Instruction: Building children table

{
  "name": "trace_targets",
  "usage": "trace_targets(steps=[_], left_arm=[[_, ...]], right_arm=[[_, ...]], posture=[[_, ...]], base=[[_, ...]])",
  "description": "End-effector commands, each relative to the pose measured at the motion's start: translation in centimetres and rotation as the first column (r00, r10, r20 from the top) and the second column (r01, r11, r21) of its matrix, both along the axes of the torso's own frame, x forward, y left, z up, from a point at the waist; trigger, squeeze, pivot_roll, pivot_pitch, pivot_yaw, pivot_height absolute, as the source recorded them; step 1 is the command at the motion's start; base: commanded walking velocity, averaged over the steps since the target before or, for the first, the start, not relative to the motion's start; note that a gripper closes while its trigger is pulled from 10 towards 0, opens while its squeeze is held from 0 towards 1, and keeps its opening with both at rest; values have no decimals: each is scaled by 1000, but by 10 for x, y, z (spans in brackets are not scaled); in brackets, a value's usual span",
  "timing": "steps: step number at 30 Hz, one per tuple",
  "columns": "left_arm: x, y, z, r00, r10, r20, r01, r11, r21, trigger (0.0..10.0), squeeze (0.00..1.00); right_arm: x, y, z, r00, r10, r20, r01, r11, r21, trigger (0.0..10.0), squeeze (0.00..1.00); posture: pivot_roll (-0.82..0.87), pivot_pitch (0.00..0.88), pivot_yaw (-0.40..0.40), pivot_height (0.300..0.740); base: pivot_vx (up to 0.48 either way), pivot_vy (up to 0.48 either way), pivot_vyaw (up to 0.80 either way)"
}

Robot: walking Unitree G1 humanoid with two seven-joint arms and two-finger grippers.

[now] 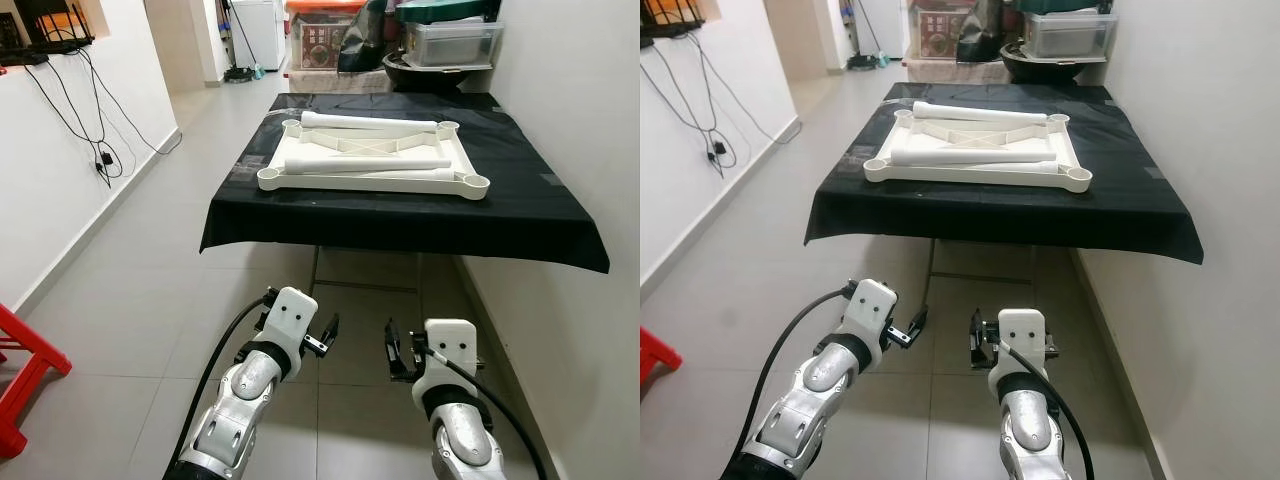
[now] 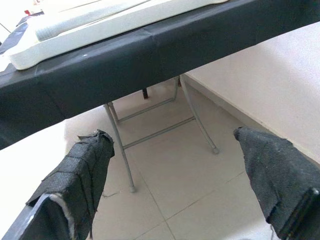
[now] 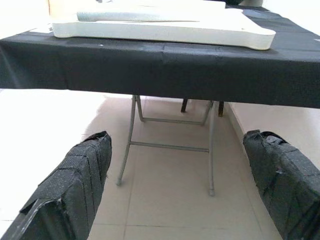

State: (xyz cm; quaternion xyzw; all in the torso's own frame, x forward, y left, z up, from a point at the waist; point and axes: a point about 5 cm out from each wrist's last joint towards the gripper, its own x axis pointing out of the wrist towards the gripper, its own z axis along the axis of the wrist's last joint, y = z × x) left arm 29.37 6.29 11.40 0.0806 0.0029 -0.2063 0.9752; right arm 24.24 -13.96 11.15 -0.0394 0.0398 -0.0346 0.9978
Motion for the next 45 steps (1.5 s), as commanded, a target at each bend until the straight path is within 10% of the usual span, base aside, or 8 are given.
trace_targets(steps=[1, 45], left_arm=[[0, 4, 1, 1000, 10, 11, -10, 1000, 11, 10000, 0], [2, -1, 3, 999, -16, 39, 15, 1000, 23, 10000, 0]], right_arm=[[1, 5, -3, 1000, 15, -9, -15, 1000, 11, 10000, 0], [4, 10, 1, 996, 73, 41, -73, 997, -2, 10000, 0]], posture=[[43, 0, 17, 740], [50, 0, 16, 740]], base=[[0, 0, 0], [82, 0, 68]])
